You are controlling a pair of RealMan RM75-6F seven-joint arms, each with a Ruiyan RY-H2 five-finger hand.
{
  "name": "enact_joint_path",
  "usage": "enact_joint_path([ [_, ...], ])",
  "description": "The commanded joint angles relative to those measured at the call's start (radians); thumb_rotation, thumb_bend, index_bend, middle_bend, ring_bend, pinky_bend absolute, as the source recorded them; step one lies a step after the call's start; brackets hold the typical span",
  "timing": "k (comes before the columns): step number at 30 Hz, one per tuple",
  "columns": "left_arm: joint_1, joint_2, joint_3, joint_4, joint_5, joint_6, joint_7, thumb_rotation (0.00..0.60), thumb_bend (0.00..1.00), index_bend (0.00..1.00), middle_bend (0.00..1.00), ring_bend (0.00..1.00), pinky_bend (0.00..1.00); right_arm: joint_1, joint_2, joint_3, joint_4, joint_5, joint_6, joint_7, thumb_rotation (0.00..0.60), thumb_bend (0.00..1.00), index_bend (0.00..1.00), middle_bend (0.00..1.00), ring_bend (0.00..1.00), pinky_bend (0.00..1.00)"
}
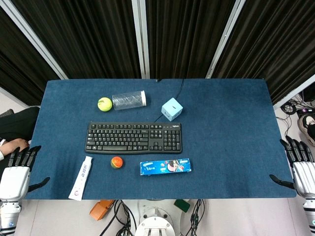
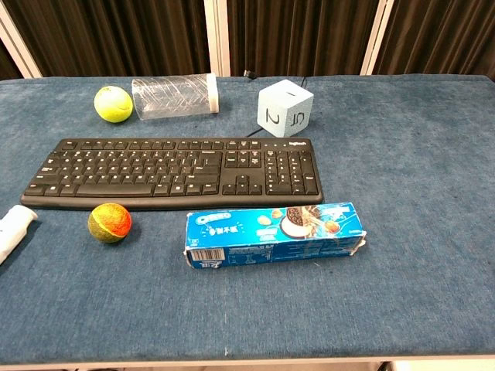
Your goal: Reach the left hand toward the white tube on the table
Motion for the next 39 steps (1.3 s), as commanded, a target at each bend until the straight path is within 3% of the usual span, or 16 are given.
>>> enact_joint_path([
  [1, -0.003, 0.001, -0.005, -0.009, -0.005, -0.011, 0.015, 0.6, 0.07, 0.09, 0.14, 0.1, 0.0, 0.009, 0.004, 0.002, -0.007, 0.004, -0.012, -0.005, 0.6, 0.08, 0.0, 0.0, 0.0, 0.0],
  [8, -0.032, 0.02, -0.018, -0.048, 0.013, -0.044, 0.044, 0.6, 0.07, 0.09, 0.14, 0.1, 0.01, 0.02, 0.02, 0.011, -0.008, 0.013, -0.017, 0.01, 0.6, 0.08, 0.0, 0.0, 0.0, 0.0],
  [11, -0.071, 0.032, -0.034, -0.071, 0.032, -0.08, 0.055, 0.6, 0.07, 0.09, 0.21, 0.17, 0.18, 0.021, 0.03, 0.016, -0.013, 0.008, -0.006, 0.008, 0.6, 0.08, 0.0, 0.0, 0.0, 0.0],
  [12, -0.087, 0.036, -0.039, -0.079, 0.038, -0.096, 0.057, 0.6, 0.08, 0.11, 0.26, 0.24, 0.31, 0.022, 0.032, 0.018, -0.015, 0.007, -0.003, 0.007, 0.6, 0.08, 0.0, 0.0, 0.0, 0.0],
  [15, -0.15, 0.051, -0.049, -0.105, 0.05, -0.183, 0.069, 0.6, 0.13, 0.15, 0.47, 0.46, 0.57, 0.022, 0.042, 0.021, -0.025, 0.002, 0.008, 0.002, 0.6, 0.08, 0.0, 0.0, 0.0, 0.0],
  [18, -0.218, 0.068, -0.052, -0.138, 0.023, -0.315, 0.09, 0.6, 0.26, 0.15, 0.73, 0.73, 0.75, 0.021, 0.048, 0.02, -0.035, 0.001, 0.011, -0.004, 0.6, 0.08, 0.0, 0.0, 0.0, 0.0],
  [21, -0.278, 0.077, -0.064, -0.167, -0.051, -0.447, 0.105, 0.6, 0.4, 0.16, 0.87, 0.87, 0.84, 0.019, 0.05, 0.017, -0.042, 0.001, 0.012, -0.009, 0.6, 0.08, 0.0, 0.0, 0.0, 0.0],
  [24, -0.32, 0.068, -0.075, -0.166, -0.127, -0.54, 0.121, 0.6, 0.51, 0.18, 0.93, 0.93, 0.89, 0.017, 0.05, 0.013, -0.045, 0.004, 0.01, -0.009, 0.6, 0.08, 0.0, 0.0, 0.0, 0.0],
  [28, -0.359, 0.057, -0.076, -0.157, -0.199, -0.628, 0.125, 0.6, 0.57, 0.18, 0.97, 0.97, 0.93, 0.017, 0.05, 0.011, -0.047, 0.012, 0.004, -0.011, 0.6, 0.08, 0.0, 0.0, 0.0, 0.0],
  [33, -0.388, 0.045, -0.066, -0.147, -0.261, -0.695, 0.135, 0.6, 0.59, 0.19, 0.98, 0.98, 0.93, 0.019, 0.044, 0.008, -0.047, 0.014, -0.002, -0.017, 0.6, 0.08, 0.0, 0.0, 0.0, 0.0],
  [39, -0.399, 0.026, -0.055, -0.141, -0.275, -0.703, 0.129, 0.6, 0.59, 0.19, 0.98, 0.98, 0.94, 0.022, 0.038, 0.007, -0.048, 0.02, -0.01, -0.022, 0.6, 0.08, 0.0, 0.0, 0.0, 0.0],
])
